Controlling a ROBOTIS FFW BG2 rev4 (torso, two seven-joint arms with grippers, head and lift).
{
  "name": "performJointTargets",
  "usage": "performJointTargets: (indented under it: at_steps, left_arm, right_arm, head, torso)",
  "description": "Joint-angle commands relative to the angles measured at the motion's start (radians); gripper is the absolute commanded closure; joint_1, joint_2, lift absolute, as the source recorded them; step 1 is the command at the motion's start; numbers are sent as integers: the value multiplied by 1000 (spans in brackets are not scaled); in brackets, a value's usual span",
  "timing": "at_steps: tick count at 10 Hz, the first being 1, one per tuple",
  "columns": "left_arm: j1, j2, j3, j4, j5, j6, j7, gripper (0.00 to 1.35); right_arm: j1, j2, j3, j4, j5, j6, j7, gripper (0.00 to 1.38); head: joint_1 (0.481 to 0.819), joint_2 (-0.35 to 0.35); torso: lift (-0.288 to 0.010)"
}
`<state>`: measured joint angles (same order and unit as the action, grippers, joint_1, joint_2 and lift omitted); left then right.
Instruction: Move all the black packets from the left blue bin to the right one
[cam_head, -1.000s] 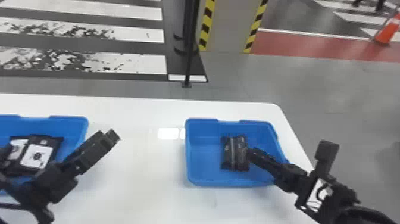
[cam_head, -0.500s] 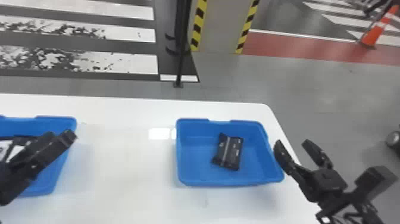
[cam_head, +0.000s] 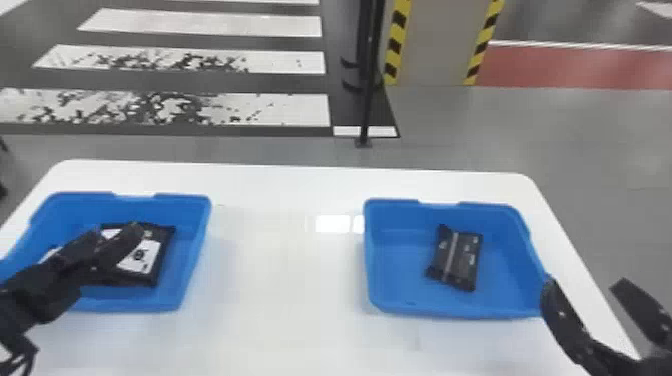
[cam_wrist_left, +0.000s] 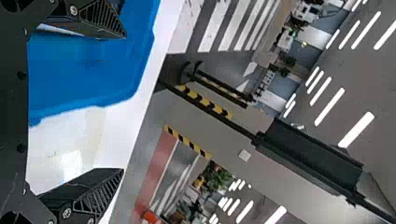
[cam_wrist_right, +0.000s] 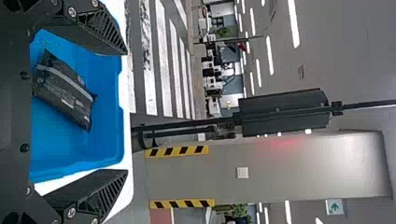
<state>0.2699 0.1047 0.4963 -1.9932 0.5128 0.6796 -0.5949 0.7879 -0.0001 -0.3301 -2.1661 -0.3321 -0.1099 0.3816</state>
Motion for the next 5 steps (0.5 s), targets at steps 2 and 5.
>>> performJointTargets:
  at_steps: [2,5]
  left_arm:
    - [-91,6,40,2,-154,189,52,128]
    - [-216,58,-32,14,-301,444,75,128]
  right_arm:
    - [27,1,27,0,-37,2,2,133]
    - [15,-8,55,25,-79,19,2,134]
  head:
    - [695,34]
    - [695,91]
  torso:
    - [-146]
    - [-146]
